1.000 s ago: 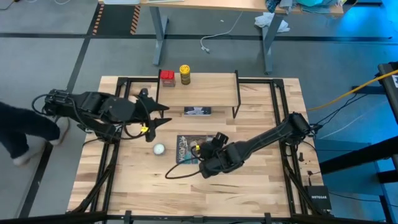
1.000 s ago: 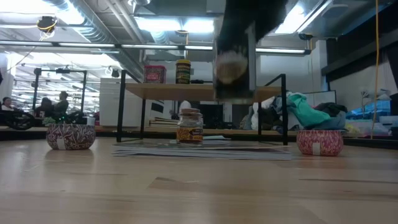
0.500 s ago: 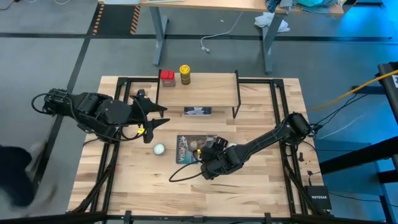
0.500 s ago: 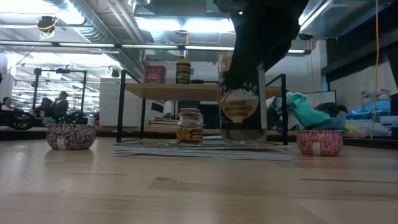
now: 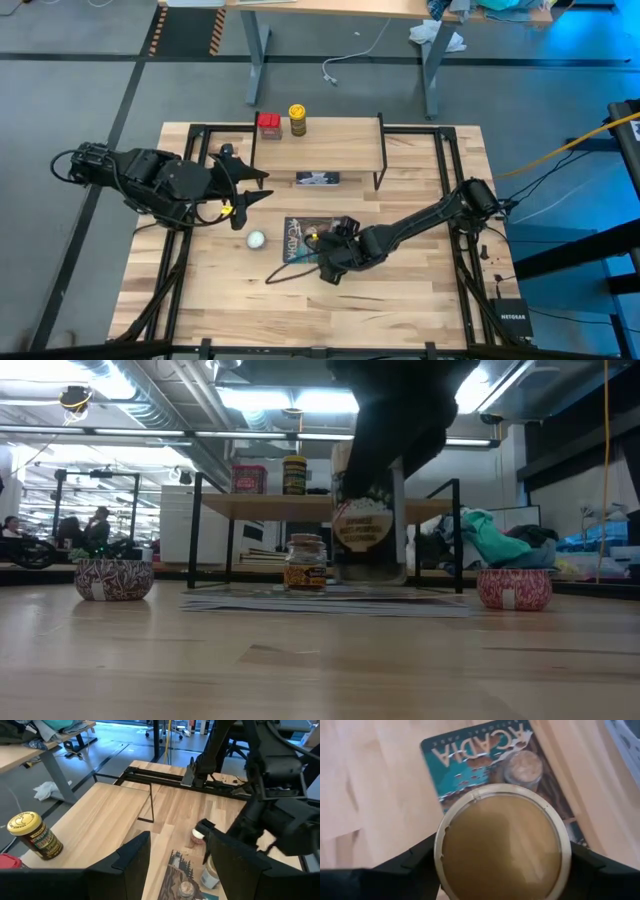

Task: Shelf spices
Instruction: Remove the brown seasoning bottle from the shelf

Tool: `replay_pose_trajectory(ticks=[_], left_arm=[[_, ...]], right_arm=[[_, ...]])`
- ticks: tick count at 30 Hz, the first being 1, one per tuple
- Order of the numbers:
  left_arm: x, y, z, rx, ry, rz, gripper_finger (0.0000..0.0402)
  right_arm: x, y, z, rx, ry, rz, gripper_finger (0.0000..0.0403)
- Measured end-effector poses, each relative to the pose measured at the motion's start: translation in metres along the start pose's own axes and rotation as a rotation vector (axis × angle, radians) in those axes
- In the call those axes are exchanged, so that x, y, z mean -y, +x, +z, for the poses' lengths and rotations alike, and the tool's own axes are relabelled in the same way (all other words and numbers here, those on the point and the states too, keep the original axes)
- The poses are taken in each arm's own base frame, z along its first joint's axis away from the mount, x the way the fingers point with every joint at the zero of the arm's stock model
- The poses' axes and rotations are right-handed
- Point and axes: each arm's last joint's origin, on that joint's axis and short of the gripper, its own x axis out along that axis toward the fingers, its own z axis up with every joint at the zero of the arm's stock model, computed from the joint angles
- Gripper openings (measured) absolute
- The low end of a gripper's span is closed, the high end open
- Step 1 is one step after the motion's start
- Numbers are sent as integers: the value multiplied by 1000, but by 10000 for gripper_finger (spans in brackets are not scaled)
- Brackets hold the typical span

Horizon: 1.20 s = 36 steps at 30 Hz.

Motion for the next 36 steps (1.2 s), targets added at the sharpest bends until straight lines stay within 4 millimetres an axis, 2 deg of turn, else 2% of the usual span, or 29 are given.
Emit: replay_pose_trajectory(ticks=[6,13,26,36], left_arm=[[0,0,0,0,2,0,196],[0,0,0,0,5,0,196],[0,0,0,0,2,0,196],[0,0,0,0,10,0,196]], right_arm=[[8,4,7,-3,9,7,286],[4,6,11,1,-1,84,308],[4,6,11,14,-2,79,306],[3,-3,19,34,-20,74,307]])
